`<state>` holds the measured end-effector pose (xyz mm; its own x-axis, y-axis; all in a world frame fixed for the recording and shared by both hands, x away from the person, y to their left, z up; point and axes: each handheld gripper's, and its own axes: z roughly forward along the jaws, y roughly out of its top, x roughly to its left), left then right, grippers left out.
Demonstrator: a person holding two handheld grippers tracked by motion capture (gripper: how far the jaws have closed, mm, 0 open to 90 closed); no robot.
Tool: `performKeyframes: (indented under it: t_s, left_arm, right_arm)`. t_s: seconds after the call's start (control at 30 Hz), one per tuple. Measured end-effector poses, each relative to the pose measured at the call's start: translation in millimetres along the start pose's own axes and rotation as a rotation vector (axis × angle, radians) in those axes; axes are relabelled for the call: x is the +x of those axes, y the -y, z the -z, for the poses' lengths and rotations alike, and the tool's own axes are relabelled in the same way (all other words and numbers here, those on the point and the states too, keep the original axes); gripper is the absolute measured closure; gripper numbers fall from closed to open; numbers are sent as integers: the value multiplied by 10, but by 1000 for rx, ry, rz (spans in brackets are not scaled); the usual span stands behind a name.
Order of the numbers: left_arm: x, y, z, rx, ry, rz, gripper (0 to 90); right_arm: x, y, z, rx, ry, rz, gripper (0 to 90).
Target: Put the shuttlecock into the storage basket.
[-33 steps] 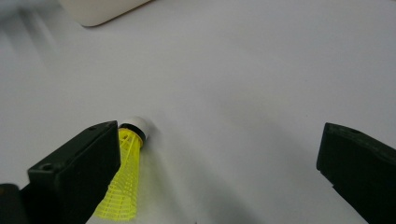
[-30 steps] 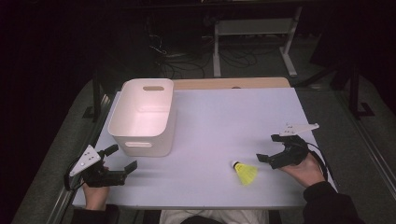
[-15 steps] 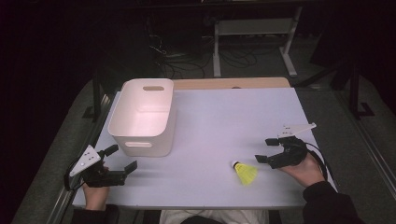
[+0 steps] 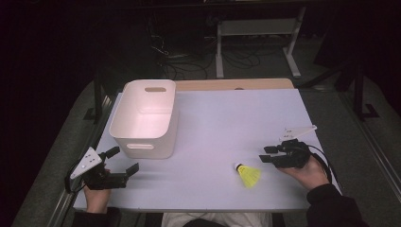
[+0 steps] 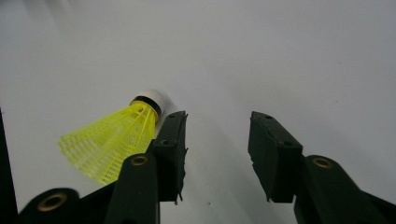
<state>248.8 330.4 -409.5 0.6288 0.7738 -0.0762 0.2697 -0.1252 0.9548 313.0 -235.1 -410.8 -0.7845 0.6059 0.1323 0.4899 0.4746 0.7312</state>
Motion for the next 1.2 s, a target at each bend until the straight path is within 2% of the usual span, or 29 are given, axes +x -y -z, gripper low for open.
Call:
performKeyframes:
  t_s: [0.13,0.47,0.63,0.97,1.2]
  left_arm:
    - [-1,0,1,0,-1,0,0]
    - [-2,0,1,-1,0,0,0]
    - [-2,0,2,-2,0,-1,0]
    - [-3,0,2,-1,2,0,0]
    - [-3,0,3,-2,3,-1,0]
  right_arm:
    - [12,2,-16,20,-2,12,688]
    - [27,18,-65,62,-9,26,879]
    - [39,25,-81,78,-10,37,884]
    - [43,56,-125,122,-63,32,885]
    - [44,76,-159,153,-76,31,885]
